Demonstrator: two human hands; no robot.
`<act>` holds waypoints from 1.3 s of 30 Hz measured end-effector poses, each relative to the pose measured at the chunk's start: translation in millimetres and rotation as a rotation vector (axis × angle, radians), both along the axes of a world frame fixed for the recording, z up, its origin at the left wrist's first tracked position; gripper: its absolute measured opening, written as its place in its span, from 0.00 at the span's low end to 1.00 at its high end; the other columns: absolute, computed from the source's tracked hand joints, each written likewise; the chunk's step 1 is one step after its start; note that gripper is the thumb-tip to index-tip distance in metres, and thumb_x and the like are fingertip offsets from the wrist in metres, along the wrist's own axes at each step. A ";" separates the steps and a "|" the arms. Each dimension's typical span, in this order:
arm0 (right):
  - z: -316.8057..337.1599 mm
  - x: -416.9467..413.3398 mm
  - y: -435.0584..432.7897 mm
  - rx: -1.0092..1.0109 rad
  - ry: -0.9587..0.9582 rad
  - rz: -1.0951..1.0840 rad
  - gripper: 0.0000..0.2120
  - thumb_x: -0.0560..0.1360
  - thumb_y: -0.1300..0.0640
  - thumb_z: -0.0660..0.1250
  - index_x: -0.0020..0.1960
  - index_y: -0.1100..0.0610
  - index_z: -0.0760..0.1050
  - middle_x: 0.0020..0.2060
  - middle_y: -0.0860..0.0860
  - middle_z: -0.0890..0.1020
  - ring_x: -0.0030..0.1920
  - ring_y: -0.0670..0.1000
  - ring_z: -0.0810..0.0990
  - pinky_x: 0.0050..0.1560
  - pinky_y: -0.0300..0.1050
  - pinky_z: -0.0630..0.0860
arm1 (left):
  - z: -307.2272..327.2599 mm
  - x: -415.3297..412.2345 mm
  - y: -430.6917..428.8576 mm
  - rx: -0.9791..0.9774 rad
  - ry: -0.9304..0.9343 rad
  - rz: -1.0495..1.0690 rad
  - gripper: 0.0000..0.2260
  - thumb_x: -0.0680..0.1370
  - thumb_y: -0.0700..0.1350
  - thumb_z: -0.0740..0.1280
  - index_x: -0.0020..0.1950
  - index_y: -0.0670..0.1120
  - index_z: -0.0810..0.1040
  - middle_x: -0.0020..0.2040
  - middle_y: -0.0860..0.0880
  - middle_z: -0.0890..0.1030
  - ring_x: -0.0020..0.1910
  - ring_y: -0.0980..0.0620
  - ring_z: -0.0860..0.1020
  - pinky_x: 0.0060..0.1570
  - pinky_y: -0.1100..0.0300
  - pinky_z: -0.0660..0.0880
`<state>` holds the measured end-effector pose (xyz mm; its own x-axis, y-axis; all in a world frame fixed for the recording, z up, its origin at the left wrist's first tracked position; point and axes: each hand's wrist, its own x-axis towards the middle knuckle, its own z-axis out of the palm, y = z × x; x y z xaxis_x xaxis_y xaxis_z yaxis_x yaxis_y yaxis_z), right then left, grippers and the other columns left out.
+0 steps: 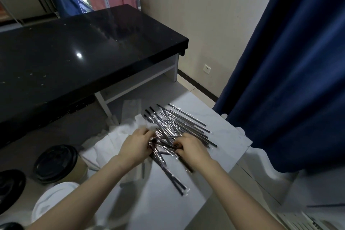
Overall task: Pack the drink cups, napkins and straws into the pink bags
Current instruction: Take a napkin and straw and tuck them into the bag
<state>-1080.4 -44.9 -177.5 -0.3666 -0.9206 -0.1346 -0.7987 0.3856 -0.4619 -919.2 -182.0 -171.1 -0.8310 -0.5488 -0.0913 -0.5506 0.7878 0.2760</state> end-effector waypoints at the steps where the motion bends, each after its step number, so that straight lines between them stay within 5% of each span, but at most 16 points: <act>1: 0.6 0.6 -0.4 0.004 0.005 0.008 0.11 0.74 0.56 0.71 0.56 0.52 0.80 0.52 0.50 0.77 0.53 0.53 0.77 0.52 0.46 0.74 | -0.3 3.9 -1.0 0.002 0.010 0.023 0.24 0.73 0.44 0.70 0.68 0.48 0.72 0.65 0.47 0.72 0.61 0.46 0.72 0.54 0.53 0.74; 7: 9.6 -0.4 3.5 -0.063 0.066 -0.059 0.05 0.74 0.54 0.71 0.48 0.52 0.81 0.47 0.48 0.82 0.50 0.51 0.79 0.48 0.44 0.73 | 2.4 15.7 -5.0 0.068 0.071 0.089 0.22 0.74 0.47 0.71 0.68 0.49 0.72 0.67 0.48 0.72 0.62 0.46 0.73 0.58 0.52 0.73; 11: 26.6 -4.3 10.5 -0.094 -0.023 -0.113 0.04 0.72 0.55 0.72 0.46 0.50 0.79 0.42 0.46 0.83 0.46 0.49 0.81 0.47 0.44 0.77 | 15.6 24.3 -2.0 0.116 0.274 0.088 0.18 0.74 0.47 0.71 0.63 0.49 0.76 0.63 0.51 0.76 0.61 0.50 0.74 0.59 0.57 0.71; 16: 65.4 11.7 13.4 -0.287 -0.054 0.036 0.08 0.70 0.58 0.75 0.48 0.52 0.82 0.43 0.46 0.83 0.46 0.49 0.81 0.50 0.50 0.77 | 60.1 44.0 13.1 0.304 0.582 0.157 0.19 0.72 0.48 0.75 0.62 0.55 0.76 0.55 0.60 0.80 0.54 0.64 0.77 0.51 0.67 0.75; 19: 97.0 42.5 6.5 -0.405 0.031 0.169 0.08 0.70 0.57 0.76 0.48 0.54 0.82 0.42 0.48 0.83 0.44 0.51 0.80 0.47 0.53 0.77 | 89.1 71.7 23.6 0.426 0.698 0.148 0.18 0.71 0.45 0.76 0.59 0.54 0.78 0.52 0.59 0.82 0.52 0.63 0.80 0.49 0.67 0.77; 24: 143.2 123.0 -16.0 -0.495 0.070 0.334 0.07 0.70 0.55 0.75 0.47 0.55 0.82 0.40 0.49 0.82 0.42 0.51 0.79 0.44 0.52 0.77 | 131.6 147.5 32.6 0.115 0.748 0.219 0.15 0.71 0.47 0.76 0.57 0.52 0.80 0.49 0.58 0.82 0.50 0.59 0.79 0.49 0.63 0.75; 28: 177.0 203.6 -32.5 -0.572 0.072 0.478 0.06 0.71 0.56 0.74 0.47 0.55 0.82 0.40 0.49 0.82 0.41 0.49 0.79 0.42 0.52 0.77 | 167.1 242.9 32.1 -0.127 0.793 0.390 0.15 0.71 0.58 0.72 0.53 0.53 0.81 0.48 0.58 0.82 0.51 0.59 0.77 0.51 0.62 0.73; 32: 209.8 304.9 -49.4 -0.654 0.068 0.670 0.06 0.71 0.57 0.74 0.47 0.58 0.82 0.40 0.51 0.81 0.40 0.52 0.80 0.40 0.54 0.77 | 194.0 345.8 47.5 0.086 0.947 0.510 0.03 0.73 0.52 0.72 0.46 0.56 0.83 0.41 0.57 0.84 0.42 0.63 0.81 0.41 0.72 0.72; 36: 233.1 410.1 -60.3 -0.731 0.059 0.842 0.08 0.72 0.53 0.74 0.46 0.57 0.81 0.39 0.50 0.80 0.39 0.52 0.80 0.39 0.54 0.76 | 216.3 447.5 70.1 0.064 1.065 0.622 0.05 0.73 0.45 0.73 0.47 0.54 0.83 0.41 0.52 0.84 0.42 0.52 0.83 0.43 0.59 0.78; 39: 241.8 481.8 -64.0 -0.759 0.048 0.939 0.09 0.73 0.52 0.74 0.48 0.56 0.81 0.40 0.49 0.80 0.39 0.50 0.79 0.40 0.52 0.77 | 225.8 524.5 88.7 0.035 1.099 0.707 0.08 0.73 0.40 0.73 0.49 0.51 0.83 0.42 0.51 0.85 0.43 0.53 0.83 0.43 0.57 0.80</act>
<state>-598.5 -108.9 64.3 0.4979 -0.6694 0.5513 -0.6446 -0.7110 -0.2811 -394.7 -93.3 54.6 -0.0145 -0.9059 0.4232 -0.3151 0.4058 0.8579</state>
